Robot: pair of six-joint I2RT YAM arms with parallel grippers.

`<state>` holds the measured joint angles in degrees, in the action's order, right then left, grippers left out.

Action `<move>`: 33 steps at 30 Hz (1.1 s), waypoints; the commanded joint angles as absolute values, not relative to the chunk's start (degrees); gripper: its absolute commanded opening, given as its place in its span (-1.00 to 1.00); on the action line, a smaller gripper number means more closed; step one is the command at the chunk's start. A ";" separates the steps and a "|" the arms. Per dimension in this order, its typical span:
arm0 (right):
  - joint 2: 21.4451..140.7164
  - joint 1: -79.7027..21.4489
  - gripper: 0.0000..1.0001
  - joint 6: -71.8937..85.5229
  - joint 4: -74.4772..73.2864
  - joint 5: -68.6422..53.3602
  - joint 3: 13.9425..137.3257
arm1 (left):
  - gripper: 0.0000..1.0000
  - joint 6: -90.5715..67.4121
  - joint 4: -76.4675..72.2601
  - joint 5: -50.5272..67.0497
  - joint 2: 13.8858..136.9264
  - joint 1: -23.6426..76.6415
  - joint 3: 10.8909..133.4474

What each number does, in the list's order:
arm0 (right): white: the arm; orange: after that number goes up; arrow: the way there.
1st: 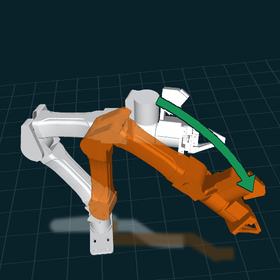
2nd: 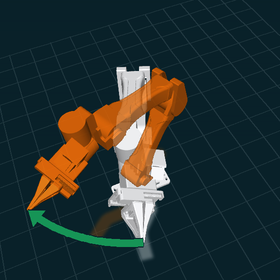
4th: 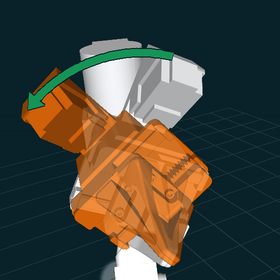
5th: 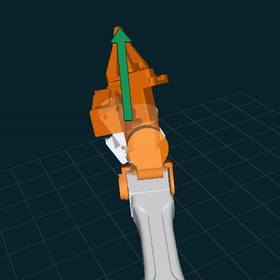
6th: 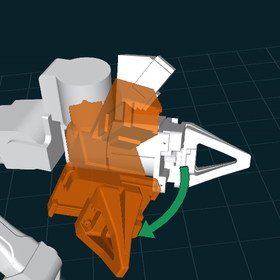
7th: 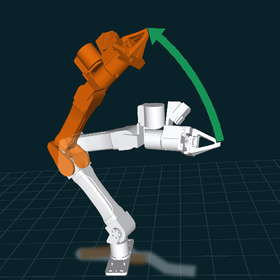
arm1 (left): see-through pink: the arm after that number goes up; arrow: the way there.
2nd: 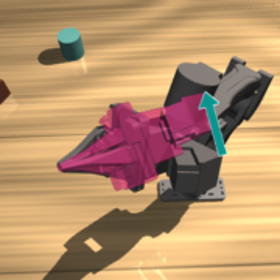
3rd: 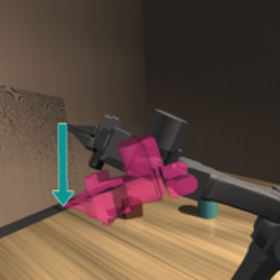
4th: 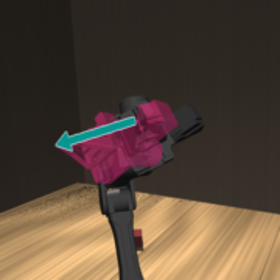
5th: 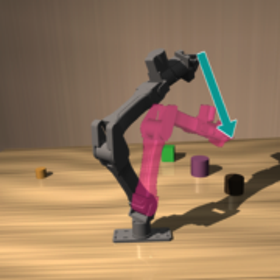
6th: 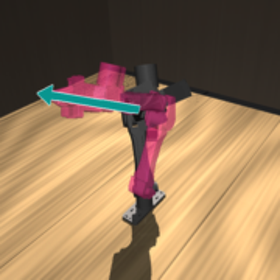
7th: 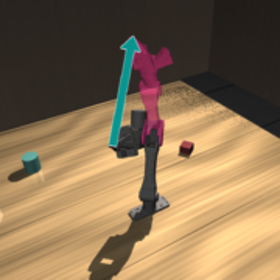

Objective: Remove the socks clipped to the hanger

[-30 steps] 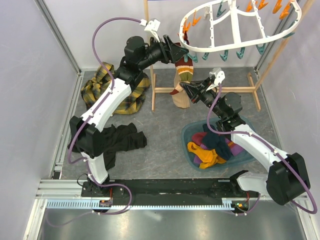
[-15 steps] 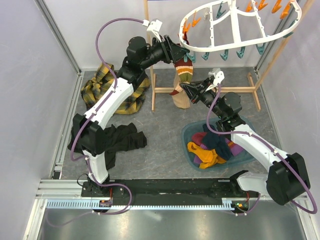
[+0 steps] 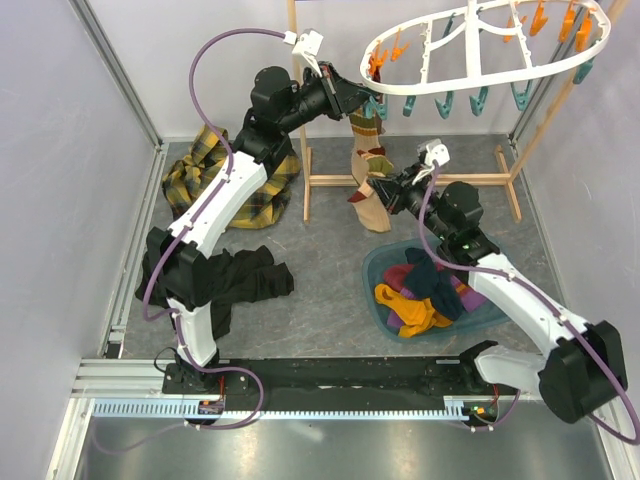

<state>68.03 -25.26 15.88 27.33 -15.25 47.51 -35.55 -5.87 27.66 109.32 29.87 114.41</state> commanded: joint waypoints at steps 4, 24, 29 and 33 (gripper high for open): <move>57.59 -25.05 -0.66 26.71 0.46 -3.00 51.24 | -0.96 -34.02 -5.01 25.93 108.28 29.71 116.63; 35.08 -25.05 -0.52 50.43 -21.97 18.89 34.64 | -0.42 -25.40 -1.58 19.25 103.18 31.55 115.32; 31.38 -24.96 -0.31 57.11 -26.88 24.42 29.10 | -0.24 -25.14 -1.58 20.13 102.05 32.34 114.00; 29.53 -25.05 0.03 57.75 -31.46 31.81 29.79 | -0.13 -24.35 -1.67 19.34 100.81 33.05 112.24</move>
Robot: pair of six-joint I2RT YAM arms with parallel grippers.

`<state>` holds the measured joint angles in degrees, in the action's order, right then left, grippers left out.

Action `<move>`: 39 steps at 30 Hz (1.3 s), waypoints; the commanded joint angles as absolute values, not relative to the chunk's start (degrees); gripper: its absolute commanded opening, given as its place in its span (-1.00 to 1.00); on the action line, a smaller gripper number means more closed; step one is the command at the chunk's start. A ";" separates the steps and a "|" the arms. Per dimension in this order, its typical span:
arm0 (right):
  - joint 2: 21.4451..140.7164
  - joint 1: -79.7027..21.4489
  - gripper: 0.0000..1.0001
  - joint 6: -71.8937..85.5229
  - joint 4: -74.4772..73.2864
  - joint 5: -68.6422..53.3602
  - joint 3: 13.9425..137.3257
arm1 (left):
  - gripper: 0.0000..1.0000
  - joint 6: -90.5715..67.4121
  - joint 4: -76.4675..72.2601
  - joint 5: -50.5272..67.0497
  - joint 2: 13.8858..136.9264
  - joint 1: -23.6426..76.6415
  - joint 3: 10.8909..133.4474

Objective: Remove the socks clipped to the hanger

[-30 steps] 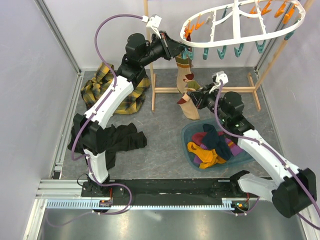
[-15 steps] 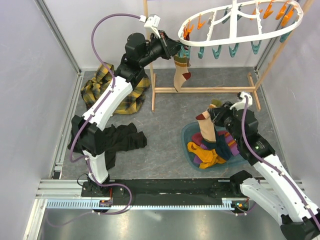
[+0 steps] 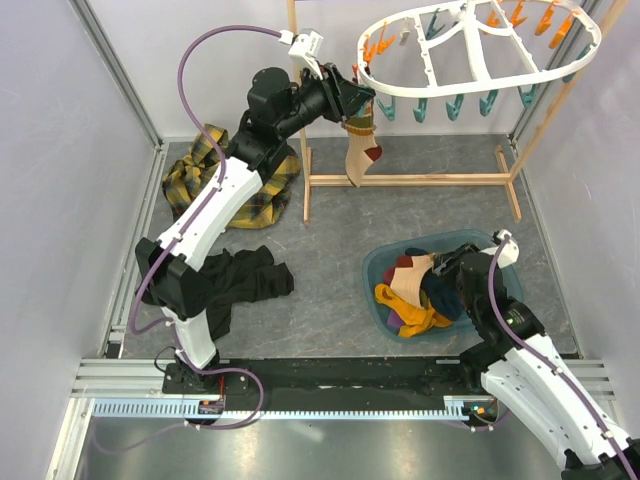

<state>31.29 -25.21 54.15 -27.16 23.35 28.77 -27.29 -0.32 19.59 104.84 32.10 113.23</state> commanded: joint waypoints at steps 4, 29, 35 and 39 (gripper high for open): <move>28.65 -24.96 0.22 54.67 -31.82 33.57 31.81 | -0.05 -23.91 -2.02 18.99 99.58 33.57 110.92; 62.89 -25.05 0.68 4.14 36.20 0.53 45.24 | 0.12 -25.84 -4.83 22.06 95.27 35.59 104.68; 75.12 -24.96 0.73 -1.21 45.33 0.70 50.28 | 0.12 -25.40 -4.92 21.62 95.62 36.47 104.68; 81.37 -24.87 0.76 -2.98 59.38 0.88 49.66 | 0.12 -24.96 -4.92 21.53 95.28 36.91 104.94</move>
<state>77.10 -25.10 1.48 43.18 1.87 48.45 -26.26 -2.42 20.60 97.23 36.42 104.40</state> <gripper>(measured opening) 0.874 0.561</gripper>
